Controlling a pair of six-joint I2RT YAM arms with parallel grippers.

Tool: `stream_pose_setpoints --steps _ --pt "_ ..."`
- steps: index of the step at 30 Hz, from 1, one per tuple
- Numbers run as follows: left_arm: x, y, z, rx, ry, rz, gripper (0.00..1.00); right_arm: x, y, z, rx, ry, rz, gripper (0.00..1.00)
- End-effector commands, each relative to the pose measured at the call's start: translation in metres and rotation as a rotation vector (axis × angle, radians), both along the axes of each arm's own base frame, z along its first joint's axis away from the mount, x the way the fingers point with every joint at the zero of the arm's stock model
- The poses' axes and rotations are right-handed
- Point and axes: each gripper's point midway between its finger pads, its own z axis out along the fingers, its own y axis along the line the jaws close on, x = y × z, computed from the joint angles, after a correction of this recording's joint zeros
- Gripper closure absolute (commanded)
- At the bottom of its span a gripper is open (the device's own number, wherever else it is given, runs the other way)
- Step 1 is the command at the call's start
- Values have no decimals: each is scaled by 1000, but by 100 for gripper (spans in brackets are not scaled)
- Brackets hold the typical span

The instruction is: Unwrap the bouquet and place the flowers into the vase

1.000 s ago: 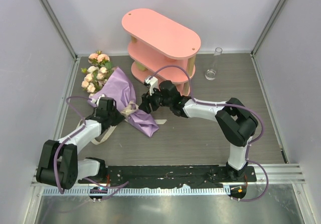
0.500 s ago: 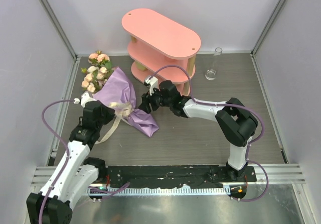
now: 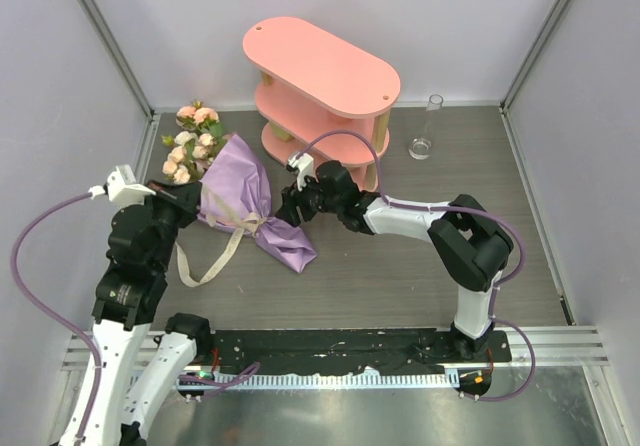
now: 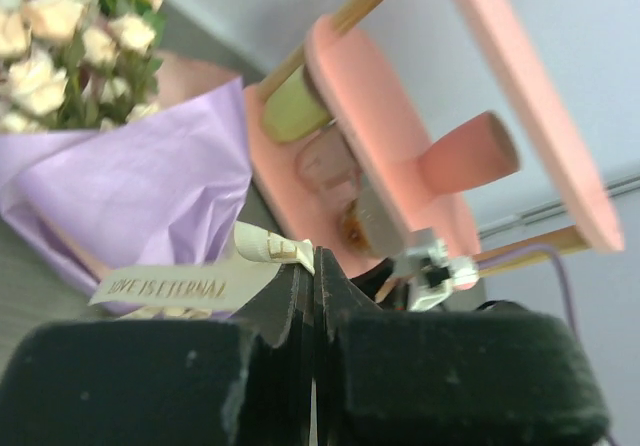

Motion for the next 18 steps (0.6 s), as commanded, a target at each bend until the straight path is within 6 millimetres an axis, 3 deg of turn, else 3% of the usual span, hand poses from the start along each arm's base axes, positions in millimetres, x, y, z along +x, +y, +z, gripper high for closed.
stream_pose_setpoints --steps 1,5,10,14,18 --pt "-1 4 46 22 -102 9 100 3 16 22 49 -53 32 39" --pt "0 -10 68 -4 -151 -62 100 -7 24 21 54 -50 79 39" --pt "2 -19 65 -51 -114 -96 100 -15 38 17 55 -45 109 39" --pt "-13 4 20 -56 36 34 100 -22 53 17 64 -37 129 43" --pt "-28 47 -28 -2 149 261 100 -42 73 27 100 -55 172 50"
